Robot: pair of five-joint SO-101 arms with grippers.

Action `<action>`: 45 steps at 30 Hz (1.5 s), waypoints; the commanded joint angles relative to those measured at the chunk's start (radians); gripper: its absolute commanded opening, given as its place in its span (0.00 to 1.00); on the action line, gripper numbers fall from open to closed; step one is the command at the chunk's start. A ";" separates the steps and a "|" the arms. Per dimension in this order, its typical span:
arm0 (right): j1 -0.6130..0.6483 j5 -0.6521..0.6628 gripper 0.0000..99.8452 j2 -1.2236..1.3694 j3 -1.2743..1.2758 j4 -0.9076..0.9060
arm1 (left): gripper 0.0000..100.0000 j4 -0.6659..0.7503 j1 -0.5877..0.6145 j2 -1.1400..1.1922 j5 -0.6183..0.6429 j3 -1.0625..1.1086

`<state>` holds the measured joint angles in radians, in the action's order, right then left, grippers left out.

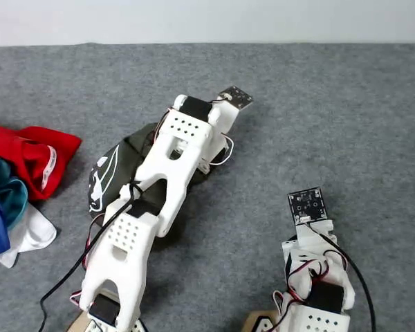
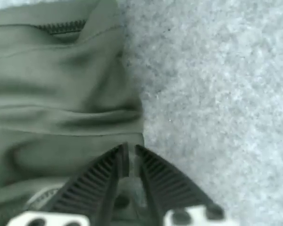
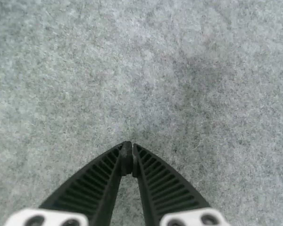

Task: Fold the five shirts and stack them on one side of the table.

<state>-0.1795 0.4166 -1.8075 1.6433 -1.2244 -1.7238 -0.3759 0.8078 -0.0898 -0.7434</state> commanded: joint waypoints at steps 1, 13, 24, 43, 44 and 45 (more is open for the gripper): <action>-0.015 0.009 0.01 -0.007 -0.012 0.002 | 0.19 0.003 0.000 -0.077 0.051 0.004; -0.010 0.009 0.01 -0.007 -0.011 0.004 | 0.28 0.295 0.015 -0.028 0.273 0.002; -0.015 0.009 0.01 -0.007 -0.011 0.004 | 0.21 0.135 0.078 0.272 0.272 -0.269; -0.015 0.006 0.01 -0.007 -0.084 0.004 | 0.00 -0.032 0.051 0.189 0.118 -0.733; -0.015 0.005 0.01 -0.007 -0.095 0.004 | 0.00 -0.032 0.046 0.140 0.126 -0.736; -0.015 0.005 0.01 -0.007 -0.106 0.002 | 0.00 -0.031 0.037 0.092 0.144 -0.737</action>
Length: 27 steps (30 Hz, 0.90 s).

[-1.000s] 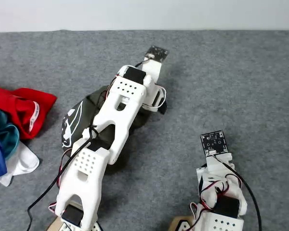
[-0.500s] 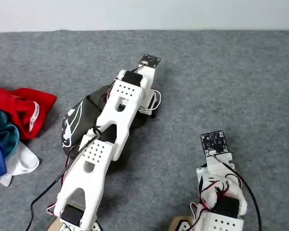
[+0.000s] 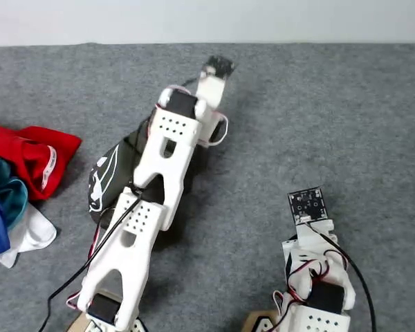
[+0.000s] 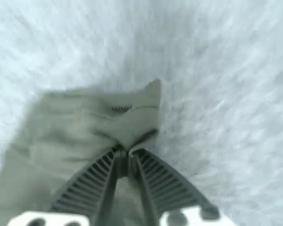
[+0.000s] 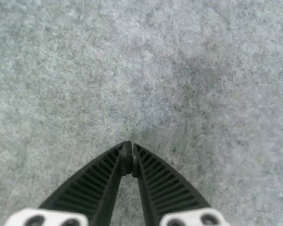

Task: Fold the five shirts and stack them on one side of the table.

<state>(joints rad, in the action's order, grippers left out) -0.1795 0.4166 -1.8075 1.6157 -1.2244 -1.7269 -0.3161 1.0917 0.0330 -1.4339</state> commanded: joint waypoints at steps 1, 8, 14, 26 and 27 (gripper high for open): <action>-0.015 0.005 0.01 -0.007 -0.087 0.002 | 0.00 -0.028 -0.031 -0.244 0.043 -0.047; -0.013 0.003 0.01 -0.007 -0.095 0.002 | 0.00 -0.028 -0.068 -0.520 0.051 -0.042; -0.010 0.002 0.01 -0.007 -0.098 0.015 | 0.00 -0.028 -0.014 -0.669 -0.052 -0.042; 0.107 -0.097 0.01 -0.007 -0.103 0.159 | 0.00 -0.031 0.273 -1.203 -0.155 0.584; 0.131 -0.112 0.01 -0.007 -0.109 0.159 | 0.00 -0.031 0.288 -1.269 -0.178 0.694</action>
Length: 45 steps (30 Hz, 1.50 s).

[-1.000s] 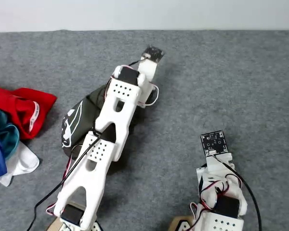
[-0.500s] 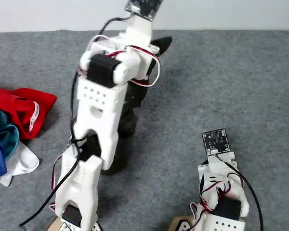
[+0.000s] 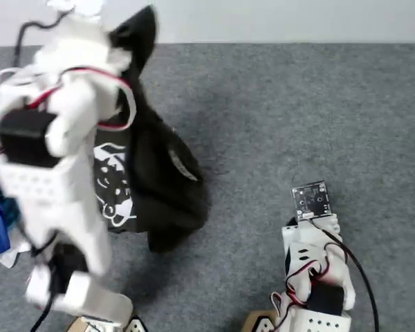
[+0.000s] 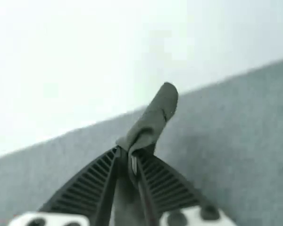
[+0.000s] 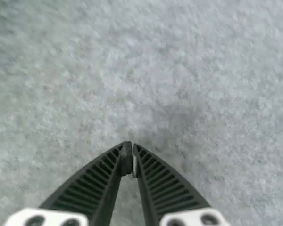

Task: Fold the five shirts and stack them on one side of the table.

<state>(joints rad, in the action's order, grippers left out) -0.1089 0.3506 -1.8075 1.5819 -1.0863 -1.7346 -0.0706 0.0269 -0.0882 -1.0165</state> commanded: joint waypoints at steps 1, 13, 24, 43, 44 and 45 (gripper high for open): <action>0.084 -0.063 0.01 -0.007 -0.081 0.021 | 0.00 -0.021 0.060 -0.267 -0.077 0.389; 0.300 -0.087 0.01 0.094 -0.192 0.015 | 0.00 -0.018 0.353 -0.621 -0.227 1.121; 0.289 -0.150 0.01 0.845 -0.732 0.010 | 0.00 0.005 0.029 -0.620 -0.017 1.027; -0.177 0.074 0.01 0.957 -0.893 -0.143 | 0.00 0.331 -0.545 -0.210 0.101 0.564; -0.189 0.074 0.01 0.957 -0.893 -0.143 | 0.00 0.315 -0.569 -0.161 0.101 0.522; -0.205 0.075 0.01 0.957 -0.893 -0.143 | 0.00 0.296 -0.595 -0.112 0.101 0.484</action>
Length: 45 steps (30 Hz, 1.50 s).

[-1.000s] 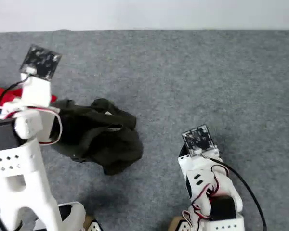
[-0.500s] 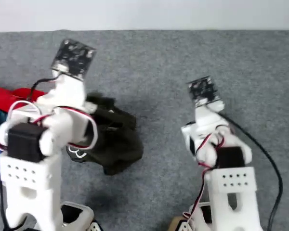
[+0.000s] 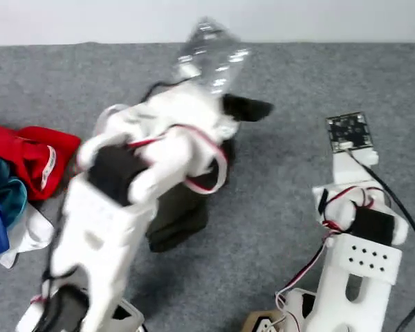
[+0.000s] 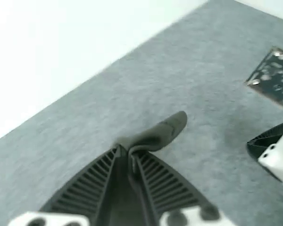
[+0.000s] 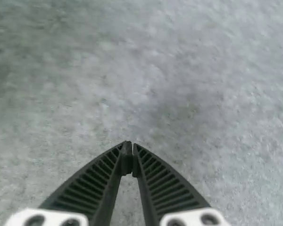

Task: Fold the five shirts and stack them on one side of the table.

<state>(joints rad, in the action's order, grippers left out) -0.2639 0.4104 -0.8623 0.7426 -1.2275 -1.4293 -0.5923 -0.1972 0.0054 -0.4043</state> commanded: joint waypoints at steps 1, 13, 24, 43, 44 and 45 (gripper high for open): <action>-0.064 0.015 0.01 0.012 -0.054 -0.002 | 0.00 -0.031 -0.100 0.155 0.008 -0.160; -0.170 0.015 0.01 0.012 -0.054 -0.004 | 0.21 -0.318 -0.157 0.428 0.078 -0.435; -0.062 0.008 0.01 0.107 -0.060 -0.030 | 0.22 -0.325 0.014 0.425 0.083 -0.478; 0.183 -0.227 0.23 0.937 -0.448 -0.114 | 0.22 -0.325 0.391 0.425 0.080 -0.295; 0.185 -0.233 0.23 0.964 -0.453 -0.094 | 0.22 -0.325 0.397 0.425 0.080 -0.286; 0.185 -0.238 0.23 0.989 -0.459 -0.074 | 0.22 -0.325 0.405 0.425 0.078 -0.280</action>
<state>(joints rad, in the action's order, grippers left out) -0.0890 0.1987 0.0844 0.3452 -1.3472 -1.7331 -0.2117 0.2355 0.0821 -0.6943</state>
